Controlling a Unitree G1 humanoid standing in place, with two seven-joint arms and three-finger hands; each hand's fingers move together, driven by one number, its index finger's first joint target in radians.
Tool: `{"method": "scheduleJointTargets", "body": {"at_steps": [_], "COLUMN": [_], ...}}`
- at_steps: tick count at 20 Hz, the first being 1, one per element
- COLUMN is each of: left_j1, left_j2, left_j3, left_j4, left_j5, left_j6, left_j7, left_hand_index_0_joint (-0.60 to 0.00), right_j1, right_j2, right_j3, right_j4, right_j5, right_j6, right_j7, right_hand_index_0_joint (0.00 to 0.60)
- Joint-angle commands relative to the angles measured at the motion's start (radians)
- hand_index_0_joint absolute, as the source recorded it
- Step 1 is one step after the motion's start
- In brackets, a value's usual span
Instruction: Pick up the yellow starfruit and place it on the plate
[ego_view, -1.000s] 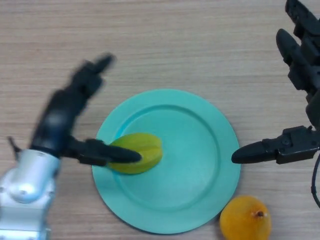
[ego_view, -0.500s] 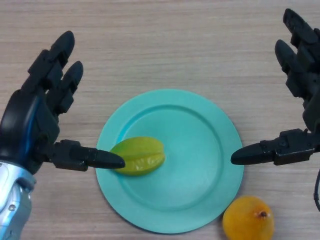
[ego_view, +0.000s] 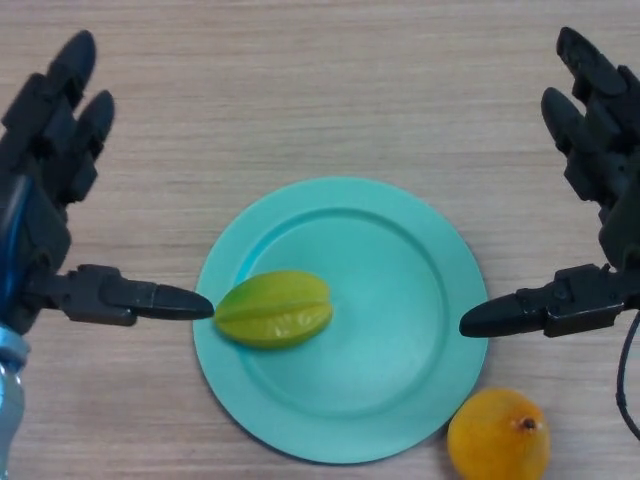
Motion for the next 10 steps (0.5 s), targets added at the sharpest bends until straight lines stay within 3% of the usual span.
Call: {"method": "scheduleJointTargets", "body": {"at_steps": [1,10], "left_j1": [-0.047,-0.072], "left_j2": [0.059,0.07], "left_j3": [0.088,0.079], "left_j4": [-0.032,-0.033], "left_j5": [0.01,0.002], "left_j6": [-0.165,-0.151], "left_j7": [0.026,0.027], "left_hand_index_0_joint": [0.0,0.0], "right_j1": [-0.024,-0.022], "right_j2": [-0.006,-0.018], "right_j3": [-0.005,-0.036], "right_j4": [-0.06,-0.101], "right_j5": [0.013,-0.015], "right_j6": [-0.135,-0.097], "right_j7": [0.011,0.026], "right_hand_index_0_joint": [0.0,0.0]}}
